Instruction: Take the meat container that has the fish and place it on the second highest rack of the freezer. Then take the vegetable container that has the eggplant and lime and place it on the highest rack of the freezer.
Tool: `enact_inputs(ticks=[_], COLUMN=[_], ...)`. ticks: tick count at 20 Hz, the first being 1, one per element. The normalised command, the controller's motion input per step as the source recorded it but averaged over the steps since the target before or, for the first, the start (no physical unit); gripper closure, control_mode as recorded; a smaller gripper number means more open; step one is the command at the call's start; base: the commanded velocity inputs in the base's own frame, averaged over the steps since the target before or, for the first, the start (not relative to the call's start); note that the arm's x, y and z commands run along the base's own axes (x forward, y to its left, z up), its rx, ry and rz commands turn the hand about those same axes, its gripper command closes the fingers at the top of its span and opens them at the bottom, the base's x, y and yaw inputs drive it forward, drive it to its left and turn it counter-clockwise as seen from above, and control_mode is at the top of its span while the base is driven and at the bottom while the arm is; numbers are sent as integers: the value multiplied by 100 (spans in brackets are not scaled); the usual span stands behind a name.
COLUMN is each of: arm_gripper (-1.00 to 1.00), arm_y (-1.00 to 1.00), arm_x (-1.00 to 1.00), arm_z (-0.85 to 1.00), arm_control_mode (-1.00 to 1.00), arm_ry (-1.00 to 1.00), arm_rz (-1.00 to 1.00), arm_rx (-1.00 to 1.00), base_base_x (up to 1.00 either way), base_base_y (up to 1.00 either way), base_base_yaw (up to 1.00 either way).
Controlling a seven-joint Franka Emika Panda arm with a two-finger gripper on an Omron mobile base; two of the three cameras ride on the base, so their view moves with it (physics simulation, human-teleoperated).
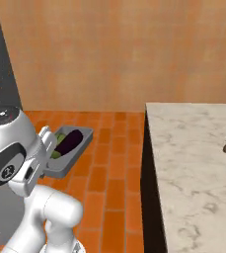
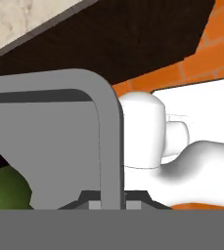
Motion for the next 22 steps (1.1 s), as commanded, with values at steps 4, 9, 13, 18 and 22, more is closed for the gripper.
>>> enact_inputs(ticks=[4,9,13,18,22], arm_gripper=[100,100,100,100,100], arm_y=[0,0,0,0,0], arm_x=[0,0,0,0,0], arm_z=[0,0,0,0,0], arm_control_mode=[100,100,100,100,100], arm_ry=[0,0,0,0,0], arm_rz=[0,0,0,0,0], arm_rx=[0,0,0,0,0], base_base_x=[100,100,100,100,100], base_base_y=[-34,-26,-24,-51,-50], base_base_yaw=[37,41,41,47,52])
